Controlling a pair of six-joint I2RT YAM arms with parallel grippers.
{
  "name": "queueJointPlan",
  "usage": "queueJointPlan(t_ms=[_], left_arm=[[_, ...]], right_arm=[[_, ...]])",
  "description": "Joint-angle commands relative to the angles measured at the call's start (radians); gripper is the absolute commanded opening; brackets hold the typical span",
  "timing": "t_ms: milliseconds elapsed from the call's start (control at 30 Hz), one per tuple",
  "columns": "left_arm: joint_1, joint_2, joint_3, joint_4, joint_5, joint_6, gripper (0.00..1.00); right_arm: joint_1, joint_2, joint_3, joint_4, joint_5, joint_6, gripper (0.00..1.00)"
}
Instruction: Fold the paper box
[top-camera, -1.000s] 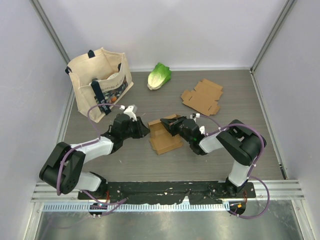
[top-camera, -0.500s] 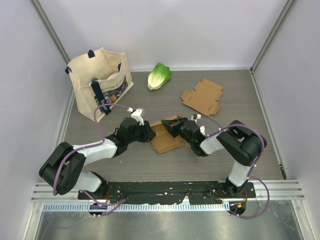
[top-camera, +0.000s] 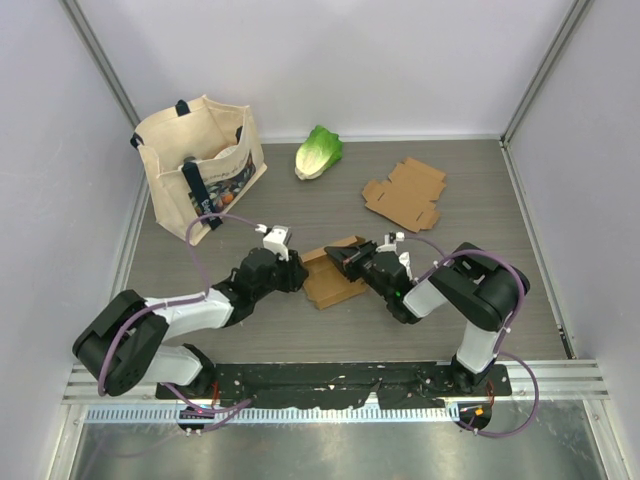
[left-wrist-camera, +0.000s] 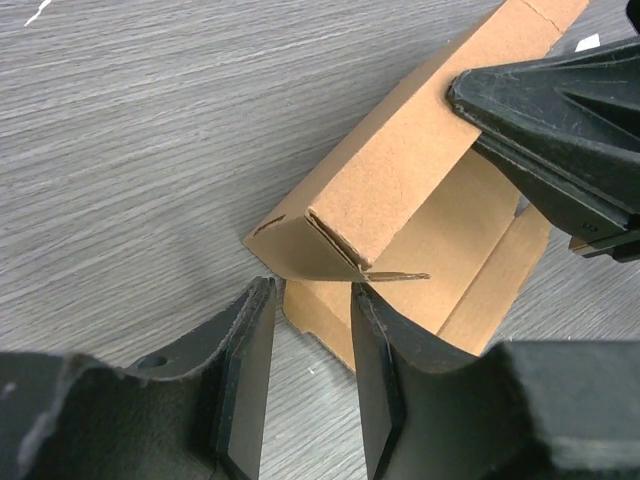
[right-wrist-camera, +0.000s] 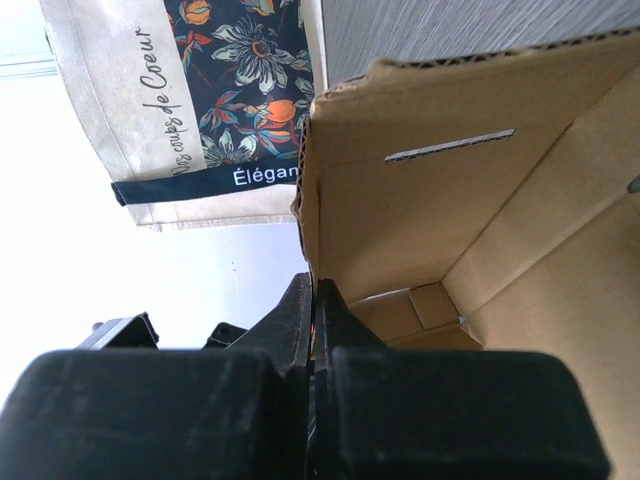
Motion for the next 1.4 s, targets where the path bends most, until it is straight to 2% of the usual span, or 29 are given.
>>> queueJointPlan(t_ms=[0,67,233,533,767,933,1100,1133,1200,1233,1300,1367], left_arm=[[-0.024,-0.010,-0.021,0.114,-0.084,0.037,0.42],[-0.030,-0.027,-0.041,0.127,-0.102,0.032,0.46],[-0.050,-0.026,-0.057,0.163,-0.151,0.058,0.47],[-0.131,0.069,-0.026,0.274,-0.294,0.112,0.52],[-0.176,0.132,0.005,0.292,-0.522,0.127,0.37],[-0.196,0.206,0.037,0.328,-0.628,0.147,0.36],[-0.227,0.273,0.090,0.326,-0.768,0.164,0.21],[-0.239,0.289,0.104,0.293,-0.850,0.164,0.18],[-0.256,0.345,0.185,0.189,-0.942,0.125,0.06],[-0.257,0.370,0.222,0.026,-1.028,0.079,0.00],[-0.257,0.417,0.293,-0.080,-1.090,-0.009,0.00],[-0.257,0.415,0.278,-0.071,-1.083,-0.015,0.00]], right_arm=[[0.012,0.020,-0.037,0.061,0.035,-0.044,0.00],[0.017,0.021,-0.043,0.067,0.046,-0.046,0.01],[0.018,0.037,-0.026,0.060,0.049,0.000,0.01],[0.032,0.026,0.007,-0.071,0.054,0.114,0.00],[0.047,-0.003,0.030,-0.190,0.065,0.162,0.00],[0.057,-0.006,0.037,-0.203,0.069,0.183,0.01],[0.070,-0.026,0.037,-0.221,0.091,0.195,0.01],[0.074,-0.026,0.038,-0.226,0.094,0.200,0.00],[0.090,-0.034,0.035,-0.226,0.112,0.211,0.00],[0.097,-0.037,0.034,-0.226,0.120,0.217,0.00],[0.127,-0.049,0.026,-0.230,0.159,0.227,0.00],[0.143,-0.052,0.026,-0.235,0.181,0.232,0.00]])
